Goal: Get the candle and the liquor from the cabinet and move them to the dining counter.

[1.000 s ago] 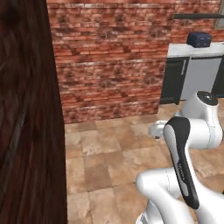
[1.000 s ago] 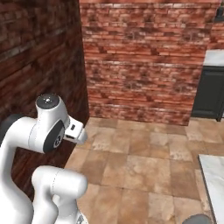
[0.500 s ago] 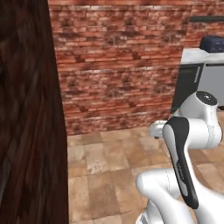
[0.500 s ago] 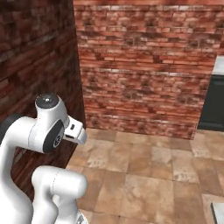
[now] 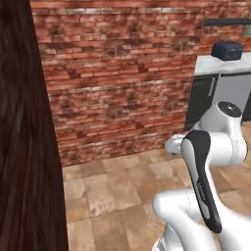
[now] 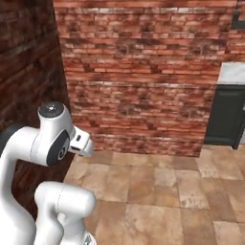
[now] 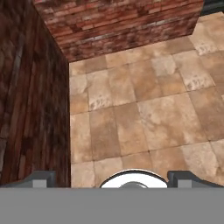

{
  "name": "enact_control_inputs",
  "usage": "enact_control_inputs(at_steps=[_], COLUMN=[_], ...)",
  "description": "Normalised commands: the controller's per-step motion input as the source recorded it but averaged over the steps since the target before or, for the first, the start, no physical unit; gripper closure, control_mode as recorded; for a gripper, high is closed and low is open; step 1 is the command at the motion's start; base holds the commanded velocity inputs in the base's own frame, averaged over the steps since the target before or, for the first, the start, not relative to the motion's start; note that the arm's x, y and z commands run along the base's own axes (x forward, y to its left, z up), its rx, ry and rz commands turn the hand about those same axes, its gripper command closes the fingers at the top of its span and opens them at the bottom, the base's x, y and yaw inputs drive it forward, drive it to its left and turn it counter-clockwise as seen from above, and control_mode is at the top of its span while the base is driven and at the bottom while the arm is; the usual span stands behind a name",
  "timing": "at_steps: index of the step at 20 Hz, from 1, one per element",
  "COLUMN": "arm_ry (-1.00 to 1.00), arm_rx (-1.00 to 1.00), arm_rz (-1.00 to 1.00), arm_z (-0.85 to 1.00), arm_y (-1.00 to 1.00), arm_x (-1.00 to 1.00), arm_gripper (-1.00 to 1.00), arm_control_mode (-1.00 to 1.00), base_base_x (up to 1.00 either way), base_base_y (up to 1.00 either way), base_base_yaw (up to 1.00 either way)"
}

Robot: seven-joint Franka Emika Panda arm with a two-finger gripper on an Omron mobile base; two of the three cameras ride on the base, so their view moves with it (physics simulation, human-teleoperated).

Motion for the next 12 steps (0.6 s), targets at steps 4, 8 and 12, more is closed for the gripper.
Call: enact_control_inputs(at_steps=[4, 8, 12], arm_ry=[0.0, 0.0, 0.0], arm_rx=[0.0, 0.0, 0.0], arm_rz=[0.0, 0.0, 0.0], arm_z=[0.0, 0.0, 0.0], arm_y=[0.0, 0.0, 0.0], arm_x=[0.0, 0.0, 0.0], arm_gripper=[-1.0, -1.0, -1.0], arm_control_mode=[1.0, 1.0, 1.0], base_base_x=[0.36, 0.33, 0.35], base_base_y=[0.0, 0.0, 0.0], base_base_yaw=[-0.48, -0.54, -0.55])
